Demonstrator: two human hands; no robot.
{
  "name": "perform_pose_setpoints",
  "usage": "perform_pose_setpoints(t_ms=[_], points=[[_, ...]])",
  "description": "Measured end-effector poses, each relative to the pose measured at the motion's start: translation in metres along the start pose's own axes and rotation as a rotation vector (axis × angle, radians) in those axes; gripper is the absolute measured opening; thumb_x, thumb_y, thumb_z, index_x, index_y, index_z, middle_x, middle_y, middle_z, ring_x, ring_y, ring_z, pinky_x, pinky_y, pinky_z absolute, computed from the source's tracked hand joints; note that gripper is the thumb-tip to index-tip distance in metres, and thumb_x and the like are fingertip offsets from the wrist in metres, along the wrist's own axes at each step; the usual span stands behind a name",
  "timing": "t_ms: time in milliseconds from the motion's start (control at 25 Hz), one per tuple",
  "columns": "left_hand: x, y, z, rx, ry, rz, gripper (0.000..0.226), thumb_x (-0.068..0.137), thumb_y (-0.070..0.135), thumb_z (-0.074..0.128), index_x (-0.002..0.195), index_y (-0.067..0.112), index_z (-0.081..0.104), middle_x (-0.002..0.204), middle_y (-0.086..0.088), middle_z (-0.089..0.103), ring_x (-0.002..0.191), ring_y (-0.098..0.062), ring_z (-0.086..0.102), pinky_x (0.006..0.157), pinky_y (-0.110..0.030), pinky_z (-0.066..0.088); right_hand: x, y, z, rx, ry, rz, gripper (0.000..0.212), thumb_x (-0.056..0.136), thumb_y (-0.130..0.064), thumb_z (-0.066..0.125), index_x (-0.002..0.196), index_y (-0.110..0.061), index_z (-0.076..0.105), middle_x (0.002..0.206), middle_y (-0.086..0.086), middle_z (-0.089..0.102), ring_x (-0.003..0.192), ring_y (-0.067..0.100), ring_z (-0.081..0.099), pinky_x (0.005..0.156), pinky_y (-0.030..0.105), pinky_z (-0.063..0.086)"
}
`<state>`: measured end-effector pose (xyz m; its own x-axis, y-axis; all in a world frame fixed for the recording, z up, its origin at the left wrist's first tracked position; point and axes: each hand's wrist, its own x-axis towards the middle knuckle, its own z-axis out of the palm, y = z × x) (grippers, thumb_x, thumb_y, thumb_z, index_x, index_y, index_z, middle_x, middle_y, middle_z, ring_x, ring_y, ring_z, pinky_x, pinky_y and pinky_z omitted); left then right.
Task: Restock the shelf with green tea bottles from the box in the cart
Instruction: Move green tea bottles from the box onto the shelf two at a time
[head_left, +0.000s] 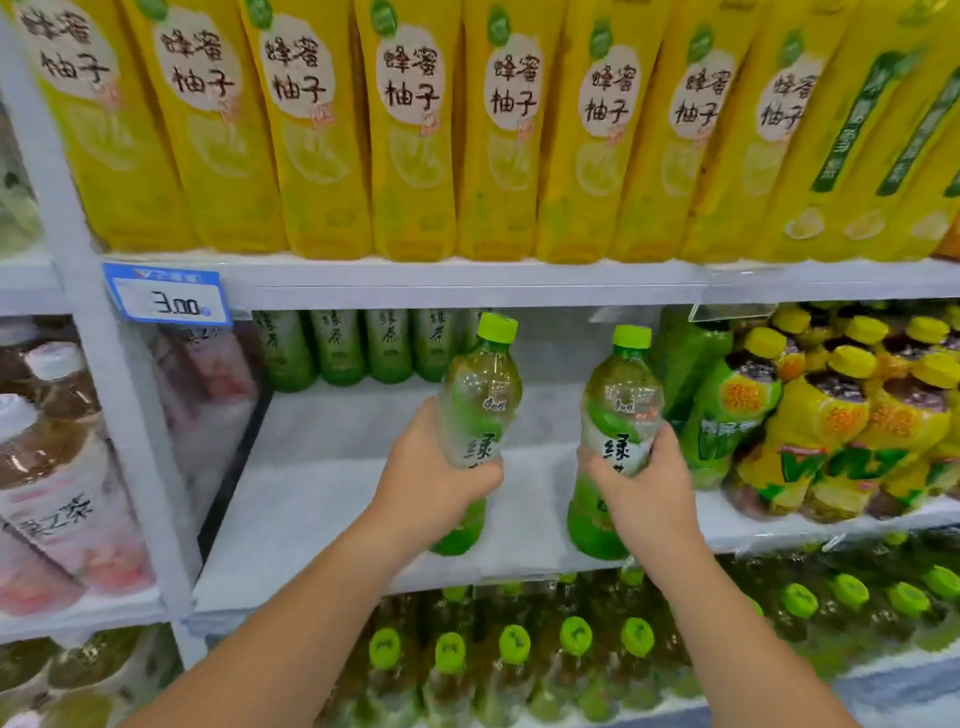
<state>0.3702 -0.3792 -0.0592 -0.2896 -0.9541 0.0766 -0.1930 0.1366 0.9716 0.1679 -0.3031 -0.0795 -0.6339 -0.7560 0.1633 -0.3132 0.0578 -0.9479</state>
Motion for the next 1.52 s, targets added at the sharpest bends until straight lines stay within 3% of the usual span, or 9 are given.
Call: perform_pose_setpoints(t_ms=[160,400,480,640,760,920,1080,1280,1520], points=[[0.021,-0.026,0.026,-0.095,0.014,0.144,0.049,0.07,0.023,0.083,0.106,0.042,0.056,0.091,0.024,0.07,0.08,0.003,0.068,0.055,-0.01,0.05,0.021,0.025,0.012,0.067,0.053,-0.15,0.047,0.081,-0.019,0.082,0.108,-0.041,0.051,0.103,-0.021,0.065,0.085,-0.02,0.059,0.064,0.002,0.045],[0.037,-0.042,0.051,-0.129,0.0,0.331,0.05,0.071,0.03,0.083,0.106,0.048,0.053,0.094,0.032,0.067,0.085,0.011,0.065,0.058,-0.004,0.048,0.04,0.039,0.018,0.082,-0.025,-0.266,0.055,0.083,-0.028,0.08,0.124,-0.038,0.045,0.117,-0.016,0.064,0.105,0.002,0.062,0.089,0.033,0.05],[0.039,-0.047,0.054,-0.139,-0.007,0.341,0.05,0.074,0.026,0.084,0.109,0.046,0.052,0.094,0.032,0.068,0.085,0.012,0.065,0.059,-0.004,0.048,0.04,0.04,0.017,0.094,-0.046,-0.276,0.057,0.083,-0.029,0.081,0.125,-0.038,0.043,0.119,-0.015,0.063,0.107,0.006,0.062,0.092,0.036,0.05],[0.036,-0.047,0.048,-0.091,-0.071,0.297,0.059,0.075,0.032,0.086,0.118,0.048,0.049,0.113,0.022,0.066,0.104,0.003,0.063,0.077,-0.013,0.051,0.033,0.04,0.014,0.082,-0.099,-0.261,0.055,0.085,-0.034,0.079,0.122,-0.044,0.039,0.117,-0.024,0.055,0.102,-0.009,0.053,0.085,0.022,0.045],[0.024,-0.063,0.039,0.11,-0.098,0.304,0.077,0.07,0.046,0.087,0.13,0.043,0.038,0.13,0.02,0.044,0.119,0.005,0.047,0.101,-0.023,0.043,0.021,0.057,0.015,0.002,-0.043,-0.293,0.05,0.089,-0.03,0.074,0.122,-0.043,0.039,0.12,-0.019,0.048,0.105,-0.014,0.048,0.082,0.012,0.039],[0.016,-0.083,0.037,0.208,0.03,0.366,0.046,0.08,0.039,0.081,0.111,0.053,0.049,0.109,0.03,0.043,0.102,0.019,0.048,0.084,-0.013,0.046,0.025,0.069,0.017,-0.133,0.0,-0.286,0.046,0.085,-0.025,0.078,0.113,-0.047,0.049,0.108,-0.026,0.064,0.099,-0.013,0.057,0.081,0.021,0.046],[0.044,-0.072,0.05,0.323,0.141,0.384,0.033,0.082,0.035,0.079,0.107,0.039,0.059,0.103,0.017,0.051,0.093,0.01,0.051,0.073,-0.011,0.041,0.064,0.064,0.026,-0.161,0.008,-0.253,0.04,0.085,-0.02,0.079,0.112,-0.036,0.055,0.103,-0.018,0.067,0.096,0.001,0.063,0.078,0.026,0.048],[0.096,-0.06,0.074,0.286,0.176,0.309,0.042,0.083,0.021,0.081,0.113,0.023,0.051,0.111,0.002,0.059,0.102,-0.017,0.06,0.089,-0.035,0.052,0.115,0.065,0.049,-0.125,0.101,-0.189,0.048,0.087,-0.016,0.077,0.126,-0.022,0.05,0.101,-0.006,0.062,0.093,0.016,0.057,0.082,0.03,0.044],[0.15,-0.056,0.103,0.361,0.225,0.253,0.041,0.089,0.019,0.076,0.124,0.013,0.056,0.124,-0.005,0.057,0.115,-0.024,0.057,0.1,-0.037,0.047,0.164,0.074,0.062,-0.066,0.085,-0.136,0.034,0.088,-0.018,0.076,0.112,-0.028,0.053,0.092,-0.012,0.063,0.095,0.019,0.062,0.081,0.03,0.045]])
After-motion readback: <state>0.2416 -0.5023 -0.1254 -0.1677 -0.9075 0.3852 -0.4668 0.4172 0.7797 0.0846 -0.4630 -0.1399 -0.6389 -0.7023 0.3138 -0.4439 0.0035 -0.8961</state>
